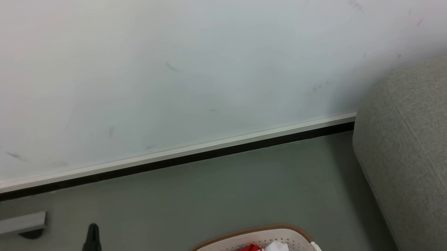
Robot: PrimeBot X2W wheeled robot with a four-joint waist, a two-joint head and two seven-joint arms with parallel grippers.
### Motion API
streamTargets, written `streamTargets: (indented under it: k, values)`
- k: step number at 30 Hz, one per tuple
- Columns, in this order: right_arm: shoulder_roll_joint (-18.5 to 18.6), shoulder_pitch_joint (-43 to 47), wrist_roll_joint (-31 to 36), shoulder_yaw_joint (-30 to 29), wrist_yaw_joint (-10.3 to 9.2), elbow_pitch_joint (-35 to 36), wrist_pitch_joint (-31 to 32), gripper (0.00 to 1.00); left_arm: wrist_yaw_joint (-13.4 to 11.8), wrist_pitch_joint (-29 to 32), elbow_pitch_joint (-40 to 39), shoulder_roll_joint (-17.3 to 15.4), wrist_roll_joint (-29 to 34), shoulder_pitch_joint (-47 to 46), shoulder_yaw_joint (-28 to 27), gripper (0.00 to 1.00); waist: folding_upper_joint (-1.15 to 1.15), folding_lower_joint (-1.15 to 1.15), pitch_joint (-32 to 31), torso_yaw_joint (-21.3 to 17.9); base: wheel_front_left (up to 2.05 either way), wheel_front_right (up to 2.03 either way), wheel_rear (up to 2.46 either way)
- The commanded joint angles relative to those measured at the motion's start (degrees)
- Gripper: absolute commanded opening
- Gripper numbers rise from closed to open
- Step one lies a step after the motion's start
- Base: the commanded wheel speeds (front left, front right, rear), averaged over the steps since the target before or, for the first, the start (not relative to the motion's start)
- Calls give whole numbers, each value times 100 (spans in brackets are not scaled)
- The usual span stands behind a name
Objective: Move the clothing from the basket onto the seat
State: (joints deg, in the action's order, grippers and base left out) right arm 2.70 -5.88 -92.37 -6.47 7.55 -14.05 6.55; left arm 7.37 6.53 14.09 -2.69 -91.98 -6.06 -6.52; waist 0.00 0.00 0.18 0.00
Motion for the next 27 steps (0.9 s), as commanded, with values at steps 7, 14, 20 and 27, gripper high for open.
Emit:
streamTargets:
  k: [7,14,20,27]
  values:
    - [37,-75,-10,-19,-13,15,12,0,27,18,-15,-39,-82,-42,-11,0,0,0,0,0,0,0,0]
    - [37,-75,-10,-19,-13,15,12,0,27,18,-15,-39,-82,-42,-11,0,0,0,0,0,0,0,0]
    - [37,-75,-10,-19,-13,15,12,0,27,18,-15,-39,-82,-42,-11,0,0,0,0,0,0,0,0]
    - [-18,33,0,8,0,-58,-4,100,-7,-6,54,16,4,33,4,100,0,0,0,0,0,0,0]
